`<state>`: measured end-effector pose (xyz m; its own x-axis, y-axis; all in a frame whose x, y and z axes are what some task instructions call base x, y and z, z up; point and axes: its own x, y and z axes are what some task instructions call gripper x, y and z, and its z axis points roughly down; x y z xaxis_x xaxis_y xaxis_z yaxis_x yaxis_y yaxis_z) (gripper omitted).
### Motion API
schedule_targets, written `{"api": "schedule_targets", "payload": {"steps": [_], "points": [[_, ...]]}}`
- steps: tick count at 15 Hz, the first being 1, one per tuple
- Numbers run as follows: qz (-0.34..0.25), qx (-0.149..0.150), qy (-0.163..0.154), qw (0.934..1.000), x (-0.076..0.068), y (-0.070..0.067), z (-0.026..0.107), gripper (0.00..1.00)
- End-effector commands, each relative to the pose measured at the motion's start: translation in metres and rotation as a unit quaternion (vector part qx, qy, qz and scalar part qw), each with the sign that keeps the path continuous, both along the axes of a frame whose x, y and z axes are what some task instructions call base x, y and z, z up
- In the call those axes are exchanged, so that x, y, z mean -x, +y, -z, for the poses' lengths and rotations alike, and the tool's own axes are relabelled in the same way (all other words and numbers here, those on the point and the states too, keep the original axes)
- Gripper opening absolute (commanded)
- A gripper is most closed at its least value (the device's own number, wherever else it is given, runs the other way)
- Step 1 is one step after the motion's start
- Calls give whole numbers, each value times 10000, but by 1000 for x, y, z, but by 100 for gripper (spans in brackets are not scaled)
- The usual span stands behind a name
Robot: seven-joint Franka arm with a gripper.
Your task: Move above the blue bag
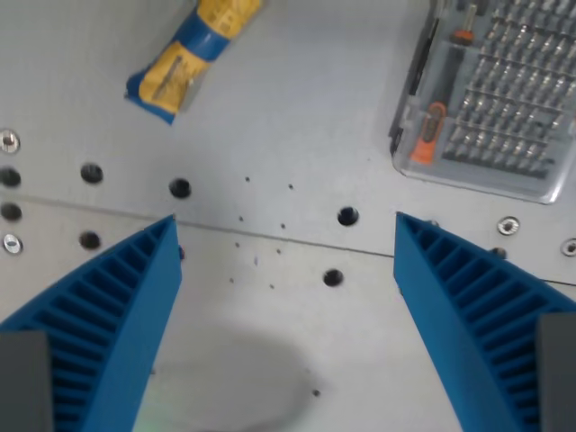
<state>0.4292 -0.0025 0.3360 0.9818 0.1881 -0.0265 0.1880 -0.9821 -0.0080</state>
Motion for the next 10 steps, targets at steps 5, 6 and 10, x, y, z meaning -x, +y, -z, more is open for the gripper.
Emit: {"api": "schedule_targets", "payload": {"steps": [5,6,10], "points": [[1691,38,-494,9844,-4,14,34,100],[1833,29,-495,9818,-6,15,39,100],[2362,-7,-438,9707,-14,21,59,100]]}}
